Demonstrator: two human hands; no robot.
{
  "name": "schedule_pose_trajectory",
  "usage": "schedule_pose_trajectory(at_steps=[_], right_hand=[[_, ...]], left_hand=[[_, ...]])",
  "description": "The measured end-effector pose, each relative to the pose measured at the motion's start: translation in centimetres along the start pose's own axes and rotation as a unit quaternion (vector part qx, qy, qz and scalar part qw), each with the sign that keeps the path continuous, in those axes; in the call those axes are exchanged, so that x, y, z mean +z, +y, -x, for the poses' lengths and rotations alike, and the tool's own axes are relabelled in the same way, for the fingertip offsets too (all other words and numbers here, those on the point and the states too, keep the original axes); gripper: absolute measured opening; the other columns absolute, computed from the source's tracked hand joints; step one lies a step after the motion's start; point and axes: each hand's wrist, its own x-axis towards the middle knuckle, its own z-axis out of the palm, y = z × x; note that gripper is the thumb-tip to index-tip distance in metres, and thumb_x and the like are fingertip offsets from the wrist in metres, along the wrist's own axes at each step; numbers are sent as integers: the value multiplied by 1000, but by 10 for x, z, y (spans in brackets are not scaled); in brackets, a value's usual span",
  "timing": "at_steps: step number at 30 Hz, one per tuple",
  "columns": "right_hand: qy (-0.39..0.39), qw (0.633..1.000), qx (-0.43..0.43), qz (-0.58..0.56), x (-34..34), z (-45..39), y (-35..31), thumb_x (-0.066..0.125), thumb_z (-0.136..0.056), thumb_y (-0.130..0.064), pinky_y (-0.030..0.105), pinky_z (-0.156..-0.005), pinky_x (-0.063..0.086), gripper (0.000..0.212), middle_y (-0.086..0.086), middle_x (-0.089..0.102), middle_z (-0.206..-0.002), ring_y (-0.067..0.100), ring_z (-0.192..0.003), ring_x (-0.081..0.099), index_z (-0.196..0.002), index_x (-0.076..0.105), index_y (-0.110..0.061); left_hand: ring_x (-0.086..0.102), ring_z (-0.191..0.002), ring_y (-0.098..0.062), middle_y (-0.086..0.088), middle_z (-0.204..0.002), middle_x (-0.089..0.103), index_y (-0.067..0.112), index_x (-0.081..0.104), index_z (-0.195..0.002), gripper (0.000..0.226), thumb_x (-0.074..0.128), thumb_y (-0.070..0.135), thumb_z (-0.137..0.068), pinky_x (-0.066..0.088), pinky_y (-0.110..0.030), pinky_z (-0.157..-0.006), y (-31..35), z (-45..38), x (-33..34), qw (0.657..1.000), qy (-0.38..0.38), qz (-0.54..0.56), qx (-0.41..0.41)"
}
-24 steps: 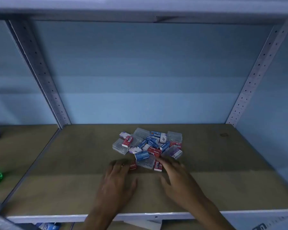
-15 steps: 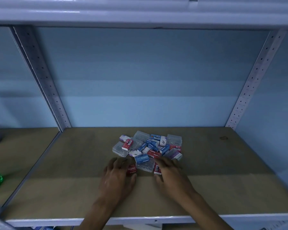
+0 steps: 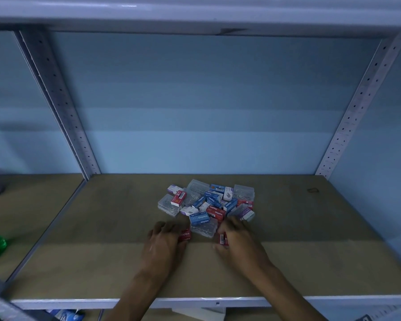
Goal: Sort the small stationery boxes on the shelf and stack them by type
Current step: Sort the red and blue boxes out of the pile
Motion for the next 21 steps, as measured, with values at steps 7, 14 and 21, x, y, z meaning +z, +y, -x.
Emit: schedule_pose_trajectory(at_steps=[7, 14, 21], right_hand=[[2, 996, -7, -94, -4, 7, 3, 73, -80, -17, 21, -78, 50, 34, -6, 51, -113, 10, -99, 61, -106, 57, -30], [-5, 981, 10, -194, -11, 20, 10, 68, -84, -9, 14, -74, 54, 33, -14, 67, -90, -3, -84, 66, -107, 61, -32], [-9, 971, 13, -239, -19, 25, 12, 68, -89, -10, 7, -72, 49, 31, -18, 72, -85, -9, -82, 66, -106, 66, -35]], left_hand=[[60, -98, -24, 2, -107, 68, 33, 68, -106, 29, 73, 33, -78, 49, -34, -86, 2, 5, -1, 993, 2, 107, 47], [58, -82, -1, 18, -92, 61, 37, 67, -90, 30, 80, 32, -64, 51, -23, -77, 3, 7, -7, 972, -24, 225, 67], [68, -70, -10, 9, -74, 69, 28, 67, -83, 30, 77, 5, -67, 56, -31, -67, 9, 8, -19, 939, -65, 330, 63]])
